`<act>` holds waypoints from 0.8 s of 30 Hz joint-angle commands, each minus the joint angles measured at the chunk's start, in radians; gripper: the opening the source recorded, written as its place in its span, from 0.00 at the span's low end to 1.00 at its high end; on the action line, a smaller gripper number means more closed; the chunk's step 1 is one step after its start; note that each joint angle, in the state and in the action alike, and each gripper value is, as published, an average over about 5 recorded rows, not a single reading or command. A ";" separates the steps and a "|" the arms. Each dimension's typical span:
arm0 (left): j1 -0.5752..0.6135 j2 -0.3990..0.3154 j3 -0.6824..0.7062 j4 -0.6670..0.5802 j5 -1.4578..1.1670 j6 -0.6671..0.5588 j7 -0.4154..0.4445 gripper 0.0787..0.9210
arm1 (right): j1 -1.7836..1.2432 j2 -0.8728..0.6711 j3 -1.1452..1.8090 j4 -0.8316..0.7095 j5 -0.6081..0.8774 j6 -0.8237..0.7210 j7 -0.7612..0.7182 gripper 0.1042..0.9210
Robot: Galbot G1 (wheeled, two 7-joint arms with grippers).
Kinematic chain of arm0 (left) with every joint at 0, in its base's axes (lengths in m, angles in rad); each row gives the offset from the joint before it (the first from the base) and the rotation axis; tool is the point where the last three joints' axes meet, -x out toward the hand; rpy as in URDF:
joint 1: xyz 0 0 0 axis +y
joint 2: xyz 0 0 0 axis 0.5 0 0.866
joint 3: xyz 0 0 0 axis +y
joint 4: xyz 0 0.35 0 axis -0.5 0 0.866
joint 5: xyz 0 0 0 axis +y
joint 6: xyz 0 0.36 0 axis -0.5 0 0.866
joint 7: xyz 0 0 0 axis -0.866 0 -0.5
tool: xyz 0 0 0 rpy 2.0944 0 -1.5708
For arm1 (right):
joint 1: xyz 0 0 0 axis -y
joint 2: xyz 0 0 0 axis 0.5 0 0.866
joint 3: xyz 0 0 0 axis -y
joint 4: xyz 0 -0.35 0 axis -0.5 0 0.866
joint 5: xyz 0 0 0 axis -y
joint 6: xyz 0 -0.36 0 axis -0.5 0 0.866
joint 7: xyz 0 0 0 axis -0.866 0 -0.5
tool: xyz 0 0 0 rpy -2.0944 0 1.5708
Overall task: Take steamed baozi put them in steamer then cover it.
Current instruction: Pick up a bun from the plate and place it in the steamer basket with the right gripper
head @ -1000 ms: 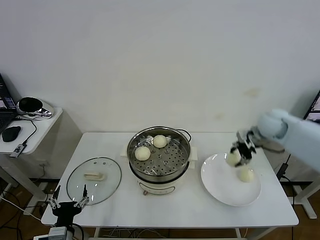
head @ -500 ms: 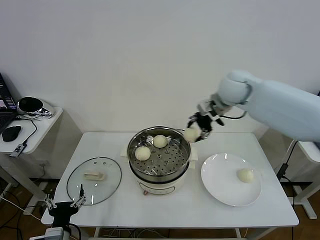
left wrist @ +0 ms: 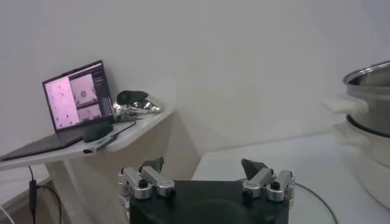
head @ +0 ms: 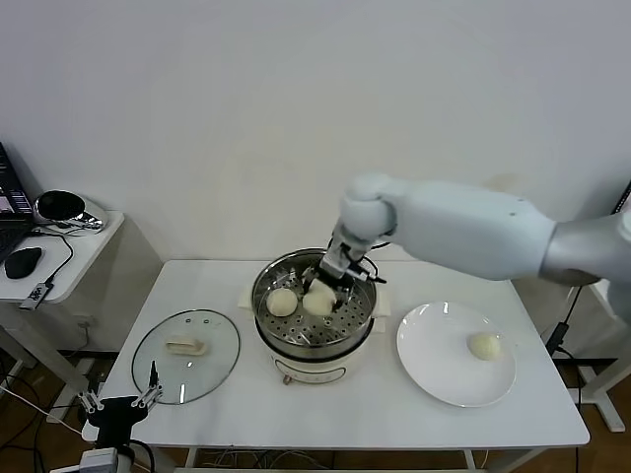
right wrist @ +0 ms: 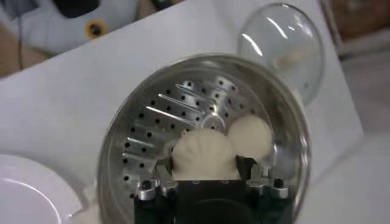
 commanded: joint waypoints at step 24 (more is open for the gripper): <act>0.007 -0.002 0.002 -0.001 0.000 -0.010 -0.003 0.88 | 0.079 0.015 -0.005 0.024 -0.039 0.042 -0.024 0.88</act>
